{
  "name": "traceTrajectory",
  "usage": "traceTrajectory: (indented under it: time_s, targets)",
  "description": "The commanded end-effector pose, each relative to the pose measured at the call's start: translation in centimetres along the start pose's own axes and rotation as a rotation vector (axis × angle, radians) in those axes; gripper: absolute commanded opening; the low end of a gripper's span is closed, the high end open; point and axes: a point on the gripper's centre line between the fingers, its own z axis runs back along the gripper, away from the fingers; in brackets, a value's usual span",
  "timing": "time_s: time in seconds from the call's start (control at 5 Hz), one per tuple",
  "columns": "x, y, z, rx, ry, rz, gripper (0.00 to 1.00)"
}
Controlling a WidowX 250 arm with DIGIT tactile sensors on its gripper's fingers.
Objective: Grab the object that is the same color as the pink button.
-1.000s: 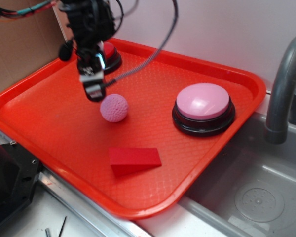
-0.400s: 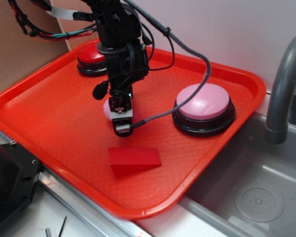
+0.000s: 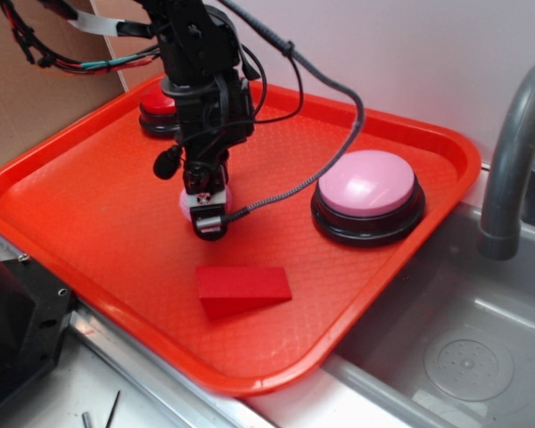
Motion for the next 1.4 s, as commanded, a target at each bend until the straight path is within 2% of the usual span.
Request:
traceTrajectory:
  time_s: [0.0, 0.2, 0.4, 0.6, 0.8, 1.0, 1.2]
  targets:
    - [-0.8, -0.3, 3.5, 0.075, 0.06, 0.095, 0.0]
    - [-3.7, -0.6, 8.3, 0.097, -0.074, 0.248, 0.0]
    - [-5.3, -1.2, 13.2, 0.145, -0.07, 0.287, 0.0]
    - [-6.5, -1.1, 17.6, 0.101, -0.022, 0.401, 0.0]
    - [-8.1, -0.1, 17.8, 0.042, -0.112, 0.555, 0.0]
    - [-8.8, 0.7, 17.8, 0.035, -0.162, 0.678, 0.0]
    - [-9.2, 0.6, 17.3, 0.032, -0.134, 0.769, 0.0]
